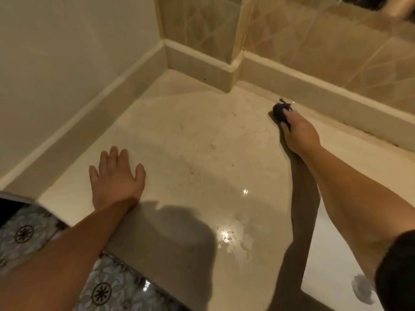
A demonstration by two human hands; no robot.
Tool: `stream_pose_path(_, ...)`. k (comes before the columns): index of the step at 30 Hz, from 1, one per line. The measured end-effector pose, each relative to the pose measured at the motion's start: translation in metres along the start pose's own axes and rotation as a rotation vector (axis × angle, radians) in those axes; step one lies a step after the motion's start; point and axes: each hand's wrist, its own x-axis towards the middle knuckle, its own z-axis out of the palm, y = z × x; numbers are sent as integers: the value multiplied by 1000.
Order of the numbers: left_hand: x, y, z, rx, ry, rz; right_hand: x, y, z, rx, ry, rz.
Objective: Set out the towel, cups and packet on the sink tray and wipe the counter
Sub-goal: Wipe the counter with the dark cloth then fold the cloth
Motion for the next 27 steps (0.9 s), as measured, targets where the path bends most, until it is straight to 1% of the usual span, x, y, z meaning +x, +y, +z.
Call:
stream_pose_path(1,1,0,0,0,0,2,12,3,11,-107,-40,-101)
stream_pose_path(2,2,0,0,-6,-1,2,20,2,17,-176,-57,-153)
stream_pose_path(5,3,2,-2,-20,-11,-4,23,-8,18,-275,-88,-209)
stream_pose_path(7,2,3,-3,-21,-2,-14,-1,-33,19,-287,-144,-302)
stream_pose_path(11,2,2,-2,-10,-11,-13,-105,-124,51,-62,-245,-557)
stream_pose_path(14,3,1,-1,-30,-23,-10,-204,-171,71,7,-414,-798)
stream_pose_path(16,3,0,-1,-24,-24,-1,-270,-182,73,78,-484,-865)
stream_pose_path(17,2,-1,-1,-23,-26,3,-300,-185,71,109,-483,-861)
stream_pose_path(19,2,-2,-1,-31,-28,6,-353,-190,67,130,-426,-826)
stream_pose_path(20,2,-2,-1,-34,-31,5,-373,-190,64,157,-428,-802)
stream_pose_path(21,1,-2,-1,-33,-35,6,-394,-193,66,238,-478,-728)
stream_pose_path(22,1,-1,-1,-30,-39,8,-412,-195,67,358,-581,-597)
stream_pose_path(24,1,-2,0,-27,-38,12,-437,-196,53,617,-788,-278)
stream_pose_path(25,2,-3,1,-26,-29,11,-444,-197,41,767,-825,-129)
stream_pose_path(26,3,-3,1,-24,-24,9,-445,-198,29,923,-892,63)
stream_pose_path(27,3,-4,2,-26,-29,7,-439,-198,22,1044,-938,324)
